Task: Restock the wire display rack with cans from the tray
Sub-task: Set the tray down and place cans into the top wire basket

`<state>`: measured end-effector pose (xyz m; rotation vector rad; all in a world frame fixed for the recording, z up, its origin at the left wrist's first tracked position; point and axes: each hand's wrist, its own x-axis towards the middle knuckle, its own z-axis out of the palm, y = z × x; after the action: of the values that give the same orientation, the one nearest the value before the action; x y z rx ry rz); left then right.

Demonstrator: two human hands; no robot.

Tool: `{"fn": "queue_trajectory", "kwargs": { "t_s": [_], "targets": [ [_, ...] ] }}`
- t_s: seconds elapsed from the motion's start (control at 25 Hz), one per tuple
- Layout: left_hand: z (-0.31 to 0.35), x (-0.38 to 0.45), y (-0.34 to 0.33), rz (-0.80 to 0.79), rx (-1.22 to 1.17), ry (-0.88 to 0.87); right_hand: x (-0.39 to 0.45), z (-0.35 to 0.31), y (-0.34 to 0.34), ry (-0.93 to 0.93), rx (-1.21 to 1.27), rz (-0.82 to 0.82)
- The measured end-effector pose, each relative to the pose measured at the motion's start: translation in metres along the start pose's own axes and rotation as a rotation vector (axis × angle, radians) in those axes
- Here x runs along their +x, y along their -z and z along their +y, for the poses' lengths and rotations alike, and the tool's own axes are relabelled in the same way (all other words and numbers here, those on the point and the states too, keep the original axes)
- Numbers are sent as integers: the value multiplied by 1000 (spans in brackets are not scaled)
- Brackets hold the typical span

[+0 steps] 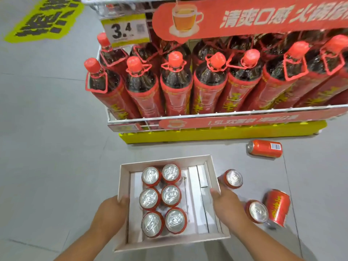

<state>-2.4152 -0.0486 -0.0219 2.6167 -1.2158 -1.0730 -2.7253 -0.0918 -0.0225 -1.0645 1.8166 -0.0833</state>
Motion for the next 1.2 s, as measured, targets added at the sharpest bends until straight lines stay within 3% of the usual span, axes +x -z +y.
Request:
{"fn": "queue_trajectory", "kwargs": {
  "t_s": [0.76, 0.84, 0.96, 1.08, 1.2],
  "targets": [
    [-7, 27, -46, 9, -166, 29, 24, 9, -13, 63, 72, 85],
    [-4, 18, -40, 185, -246, -51, 20, 2, -12, 122, 112, 174],
    [15, 5, -26, 486, -266, -325, 12, -11, -13, 285, 153, 362],
    [40, 0, -31, 362, -302, -455, 6, -24, -28, 452, 170, 411],
    [48, 10, -53, 216, -332, -374, 19, -30, -54, 424, 198, 325]
  ]
}}
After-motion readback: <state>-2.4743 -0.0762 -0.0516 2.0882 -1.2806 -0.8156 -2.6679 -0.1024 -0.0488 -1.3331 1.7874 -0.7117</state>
